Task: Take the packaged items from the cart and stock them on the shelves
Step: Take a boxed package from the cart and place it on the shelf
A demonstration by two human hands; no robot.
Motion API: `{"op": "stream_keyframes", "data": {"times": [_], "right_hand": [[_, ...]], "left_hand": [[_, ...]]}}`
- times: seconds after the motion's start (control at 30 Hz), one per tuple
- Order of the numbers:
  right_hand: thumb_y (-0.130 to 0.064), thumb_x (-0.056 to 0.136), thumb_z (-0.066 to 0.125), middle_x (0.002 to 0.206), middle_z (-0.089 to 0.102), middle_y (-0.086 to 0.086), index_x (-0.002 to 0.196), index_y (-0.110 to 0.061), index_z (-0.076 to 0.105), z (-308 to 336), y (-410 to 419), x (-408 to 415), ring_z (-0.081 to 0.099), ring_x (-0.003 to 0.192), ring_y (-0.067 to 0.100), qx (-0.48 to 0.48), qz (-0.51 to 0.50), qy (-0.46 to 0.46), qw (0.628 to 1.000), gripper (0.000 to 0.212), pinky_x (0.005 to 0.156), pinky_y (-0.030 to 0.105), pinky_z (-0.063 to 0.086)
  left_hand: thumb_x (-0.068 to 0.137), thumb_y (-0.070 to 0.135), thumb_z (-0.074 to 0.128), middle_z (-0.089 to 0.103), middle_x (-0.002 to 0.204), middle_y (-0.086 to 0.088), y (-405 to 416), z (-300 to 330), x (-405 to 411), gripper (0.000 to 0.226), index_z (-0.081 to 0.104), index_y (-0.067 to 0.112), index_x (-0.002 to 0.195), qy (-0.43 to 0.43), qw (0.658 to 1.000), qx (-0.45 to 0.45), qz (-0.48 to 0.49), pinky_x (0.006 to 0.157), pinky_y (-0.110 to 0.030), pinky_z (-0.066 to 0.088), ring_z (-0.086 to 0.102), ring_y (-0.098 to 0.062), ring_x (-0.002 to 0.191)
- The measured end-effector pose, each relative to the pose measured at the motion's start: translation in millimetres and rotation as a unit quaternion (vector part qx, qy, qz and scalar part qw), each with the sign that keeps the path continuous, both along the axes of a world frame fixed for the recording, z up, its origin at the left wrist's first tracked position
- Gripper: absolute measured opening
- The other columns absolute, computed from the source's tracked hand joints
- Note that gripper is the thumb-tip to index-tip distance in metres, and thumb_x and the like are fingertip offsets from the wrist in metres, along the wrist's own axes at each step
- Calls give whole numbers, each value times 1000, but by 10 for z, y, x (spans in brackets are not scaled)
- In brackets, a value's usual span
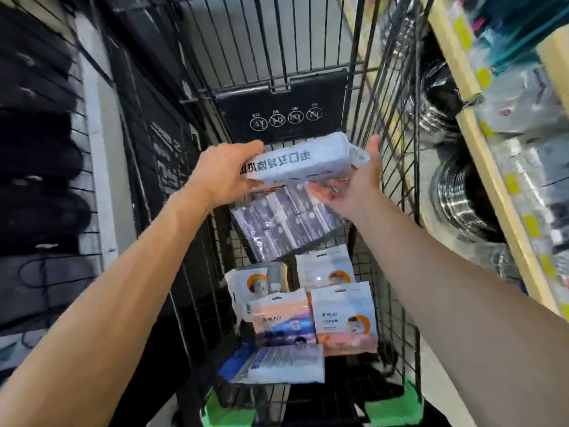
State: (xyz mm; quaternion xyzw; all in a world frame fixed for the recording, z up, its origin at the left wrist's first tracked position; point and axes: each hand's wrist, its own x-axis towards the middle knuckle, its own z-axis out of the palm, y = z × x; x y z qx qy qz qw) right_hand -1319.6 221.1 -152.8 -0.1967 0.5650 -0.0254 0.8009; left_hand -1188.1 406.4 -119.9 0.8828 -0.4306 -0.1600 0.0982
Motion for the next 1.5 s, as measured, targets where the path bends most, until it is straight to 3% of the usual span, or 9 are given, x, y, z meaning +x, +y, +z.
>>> {"op": "stream_keyframes", "data": {"times": [0.2,0.4,0.57,0.73,0.87,0.97,1.13,1.37,1.5], "right_hand": [[-24,86,74,101,73,22,108,-6,65,717,-209,-291,73,88,37,48,135,-40,989,30,65,45,62],[0,91,62,93,72,9,92,-9,67,1043,-168,-681,69,84,24,-28,151,-128,980,11,60,32,60],[-3,77,75,120,71,17,109,-10,71,1274,-189,-1074,66,113,38,-127,89,-179,972,33,93,56,53],[9,80,70,116,72,16,122,-1,65,1515,-527,-1668,73,96,28,-187,3,-188,964,44,77,40,63],[6,74,77,118,72,14,124,-8,64,1608,-880,-2074,69,110,34,-263,-49,-144,953,53,91,56,56],[5,73,79,119,72,14,122,-11,66,1740,-1139,-2382,69,110,35,-342,-79,-128,927,52,92,56,56],[2,71,83,103,77,10,100,-18,72,2080,-1568,-2817,74,95,33,-447,-162,-12,879,36,83,57,59],[-20,70,88,104,76,4,106,-14,73,2334,-2103,-3449,73,100,27,-545,-299,153,768,39,87,48,60],[-46,58,87,109,74,9,112,-3,70,2239,-2319,-3762,71,103,28,-567,-381,212,699,70,90,52,58]], "left_hand": [[72,14,77,72,117,-1,253,523,-138,43,67,14,113,-133,985,-66,-87,89,-36,53,70,-26,105],[68,9,81,66,129,-7,188,1017,-310,47,67,8,113,-185,969,-118,-110,99,-36,46,64,-28,117],[69,60,76,45,134,8,48,1375,-354,81,48,25,137,11,985,-170,23,106,-26,39,44,-10,128],[87,77,42,62,119,-10,-779,1537,-293,72,61,19,125,271,916,-166,245,103,-45,46,57,-24,106],[96,21,64,70,113,-4,-1533,1689,-515,33,59,13,128,330,924,-128,145,90,-36,54,67,-20,95],[87,1,72,65,106,1,-1982,1767,-631,49,53,15,130,353,922,-141,79,72,-24,55,64,-12,91],[80,4,79,59,120,-9,-2858,1847,-923,66,46,19,136,358,911,-206,0,82,-44,58,60,-29,109],[87,-2,70,57,117,-13,-4132,2098,-1800,52,44,15,129,368,881,-278,-108,45,-12,49,58,-16,89],[85,2,73,58,119,-9,-4680,2240,-2230,50,44,18,122,331,878,-296,-179,70,-29,56,60,-19,101]]}}
